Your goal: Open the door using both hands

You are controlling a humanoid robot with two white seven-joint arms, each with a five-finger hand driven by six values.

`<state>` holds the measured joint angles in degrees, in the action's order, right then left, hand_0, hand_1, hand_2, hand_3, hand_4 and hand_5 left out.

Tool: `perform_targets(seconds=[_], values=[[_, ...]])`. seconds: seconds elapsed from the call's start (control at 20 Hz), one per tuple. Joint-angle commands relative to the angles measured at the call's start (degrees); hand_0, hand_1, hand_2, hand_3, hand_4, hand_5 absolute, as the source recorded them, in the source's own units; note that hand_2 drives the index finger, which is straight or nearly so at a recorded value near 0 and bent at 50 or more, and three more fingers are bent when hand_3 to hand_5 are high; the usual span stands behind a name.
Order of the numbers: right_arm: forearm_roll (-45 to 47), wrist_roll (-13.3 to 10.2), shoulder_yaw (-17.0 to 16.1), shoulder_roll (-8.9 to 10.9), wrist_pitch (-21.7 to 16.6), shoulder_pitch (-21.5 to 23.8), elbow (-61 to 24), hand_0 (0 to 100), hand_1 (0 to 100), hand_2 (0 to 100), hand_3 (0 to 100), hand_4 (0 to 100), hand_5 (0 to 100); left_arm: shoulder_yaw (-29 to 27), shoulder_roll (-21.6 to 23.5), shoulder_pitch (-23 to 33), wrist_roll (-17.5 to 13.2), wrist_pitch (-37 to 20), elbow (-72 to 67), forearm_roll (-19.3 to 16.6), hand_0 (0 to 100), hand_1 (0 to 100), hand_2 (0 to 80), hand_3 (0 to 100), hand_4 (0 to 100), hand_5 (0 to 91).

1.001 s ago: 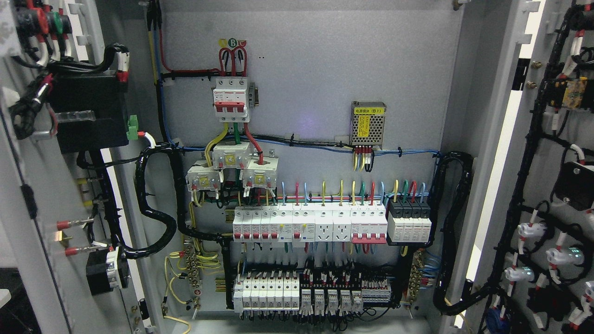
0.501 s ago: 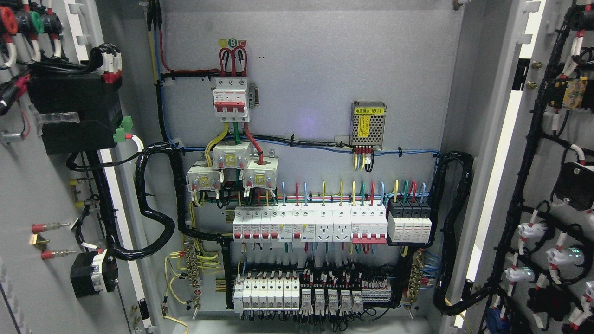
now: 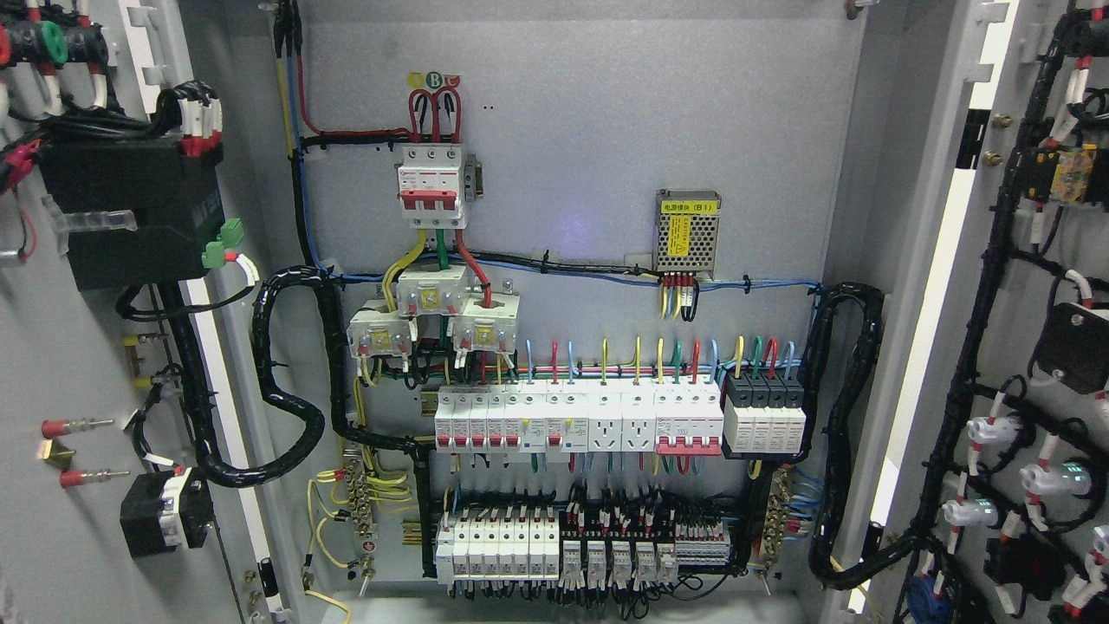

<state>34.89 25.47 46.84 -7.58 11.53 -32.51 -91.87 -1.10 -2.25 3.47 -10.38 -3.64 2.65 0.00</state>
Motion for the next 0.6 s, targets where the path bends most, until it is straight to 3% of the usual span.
perform_targets(seconds=[0.0,0.15,0.35,0.55], values=[[-2.5,-0.2,-4.5,1.33,-0.4,1.6,2.6,12,39,0,0,0,0,0.5,-0.3,8.1,0.2,0.4,27.6,-0.6,12,39,0.0,0,0,0.0],[-3.9,-0.2,-7.5,2.47,-0.7,3.2,2.5,12,39,0,0,0,0,3.9,1.4,16.0,-0.1,0.8,48.0,-1.2,12,39,0.0,0,0,0.0],[-4.0,-0.5,-10.1,4.58,-4.2,6.0,2.5,12,39,0,0,0,0,10.0,7.0,24.5,-0.1,0.0,65.9,0.2,12,39,0.0,0,0,0.0],[-4.1,-6.6,-12.9,7.22,-6.4,9.2,2.1,12,39,0,0,0,0,12.7,10.5,33.9,-0.4,-4.0,81.6,1.1,12,39,0.0,0,0,0.0]])
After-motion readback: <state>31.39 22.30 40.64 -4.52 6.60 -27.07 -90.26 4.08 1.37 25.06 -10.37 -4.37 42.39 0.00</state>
